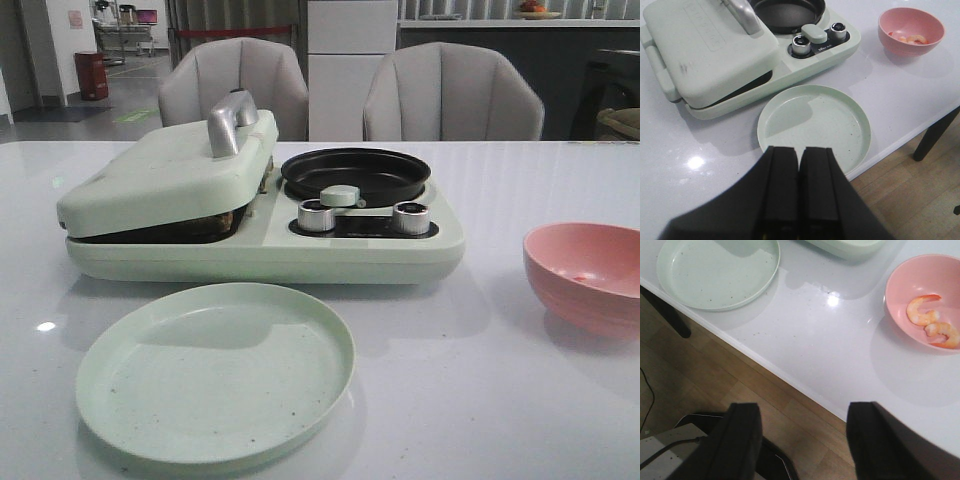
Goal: Make breakfast with bread and shrimp
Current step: 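Move the right gripper toward the pink bowl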
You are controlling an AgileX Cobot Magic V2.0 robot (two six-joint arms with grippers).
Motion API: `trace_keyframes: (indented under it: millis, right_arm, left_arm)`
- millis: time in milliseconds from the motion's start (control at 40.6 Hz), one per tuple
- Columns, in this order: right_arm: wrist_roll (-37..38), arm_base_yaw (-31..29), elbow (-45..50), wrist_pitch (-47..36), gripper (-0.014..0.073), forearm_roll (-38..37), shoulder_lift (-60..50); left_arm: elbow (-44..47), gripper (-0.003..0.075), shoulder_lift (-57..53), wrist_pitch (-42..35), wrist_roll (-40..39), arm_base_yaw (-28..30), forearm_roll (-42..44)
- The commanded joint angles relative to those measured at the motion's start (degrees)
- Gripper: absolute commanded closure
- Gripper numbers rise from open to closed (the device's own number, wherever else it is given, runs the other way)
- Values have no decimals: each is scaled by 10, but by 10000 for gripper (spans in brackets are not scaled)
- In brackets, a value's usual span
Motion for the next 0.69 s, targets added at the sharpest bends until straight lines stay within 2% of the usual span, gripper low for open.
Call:
trace_keyframes:
  millis: [0,468,567,665]
  right_arm:
    - [-1,-1,-16,-36,116,0,1]
    - [-1,-1,-16,-48,116,15,1]
    - [25,-2,-16,-59,133,7,6]
    - [62,-2,-18,-60,153,-34,33]
  left_arm:
    - [-15,619,3,-38,-7,-3,-10]
    - [-15,619,3,-38,-7,-3,-10]
    - [-15,619,3,-38,-7,-3,-10]
    - [-15,619,3,-38,-7,-3,-10]
